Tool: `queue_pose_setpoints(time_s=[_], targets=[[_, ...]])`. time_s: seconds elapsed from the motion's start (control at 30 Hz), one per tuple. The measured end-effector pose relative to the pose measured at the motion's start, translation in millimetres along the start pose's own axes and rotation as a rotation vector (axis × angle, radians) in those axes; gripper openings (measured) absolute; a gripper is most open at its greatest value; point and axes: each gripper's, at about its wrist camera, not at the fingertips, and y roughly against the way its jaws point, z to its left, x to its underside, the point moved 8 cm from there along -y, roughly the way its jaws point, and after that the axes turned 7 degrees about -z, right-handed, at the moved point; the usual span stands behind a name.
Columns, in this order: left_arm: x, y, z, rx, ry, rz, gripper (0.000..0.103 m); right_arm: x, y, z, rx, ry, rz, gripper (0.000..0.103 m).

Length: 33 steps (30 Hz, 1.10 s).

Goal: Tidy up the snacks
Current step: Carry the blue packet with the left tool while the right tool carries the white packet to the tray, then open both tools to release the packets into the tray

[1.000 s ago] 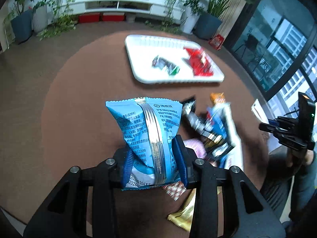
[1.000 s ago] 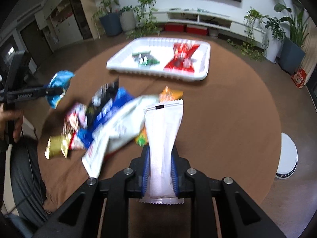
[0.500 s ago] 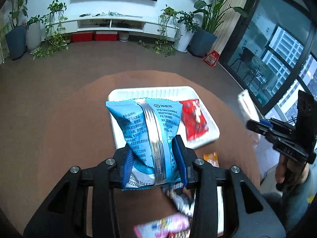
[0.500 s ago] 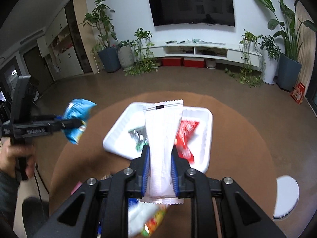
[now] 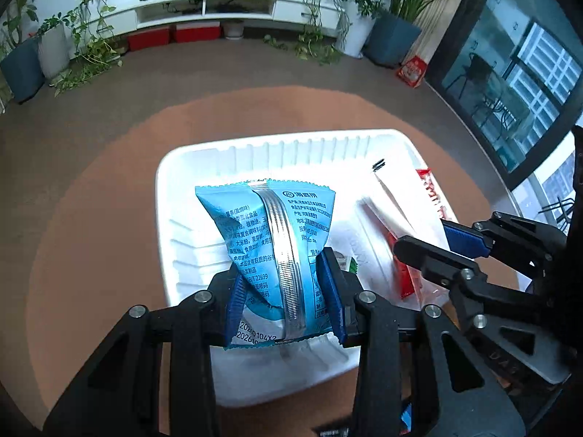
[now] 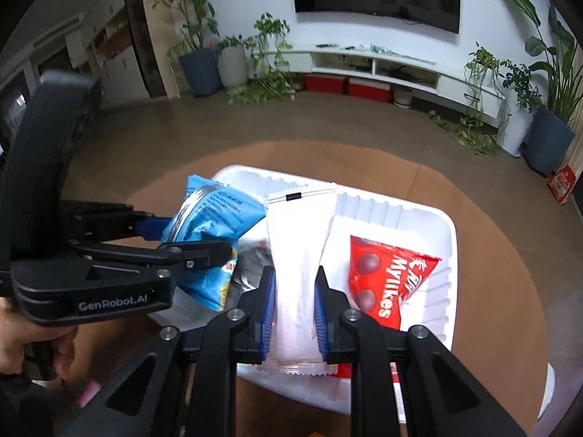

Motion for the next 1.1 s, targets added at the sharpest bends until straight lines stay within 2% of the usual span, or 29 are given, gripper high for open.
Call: queue_pose_setpoints(time_s=[0.1, 0.3, 0.4, 0.53, 0.63, 0.73, 0.8, 0.93, 1.0, 1.1], targets=[[3, -21, -2, -0.005, 0.004, 0.022, 0.036, 11, -11, -5, 0.018, 0.003, 0.03, 0.021], [1, -34, -9, -0.022, -0.003, 0.014, 0.037, 21, -17, 3, 0.034, 0.042, 0.051, 0.022], [8, -32, -2, -0.023, 0.001, 0.009, 0.037, 23, -19, 4, 0.043, 0.055, 0.055, 0.024], [17, -25, -5, -0.01, -0.007, 0.007, 0.041, 26, -21, 4, 0.055, 0.062, 0.061, 0.031], [21, -17, -6, -0.02, -0.018, -0.002, 0.056, 23, -18, 3, 0.058, 0.066, 0.048, 0.038], [19, -14, -7, -0.02, -0.011, -0.021, 0.06, 19, -14, 5, 0.054, 0.071, 0.029, 0.046], [19, -12, -7, -0.029, -0.012, -0.03, 0.071, 17, -11, 6, 0.053, 0.077, 0.02, 0.046], [22, 1, -9, -0.023, -0.012, -0.046, 0.08, 11, -1, 9, 0.056, 0.087, -0.009, 0.061], [22, 11, -6, -0.025, -0.007, -0.061, 0.099, 7, 5, 9, 0.062, 0.091, -0.027, 0.065], [23, 29, -3, -0.014, 0.009, -0.086, 0.102, 3, 16, 10, 0.065, 0.093, -0.057, 0.071]])
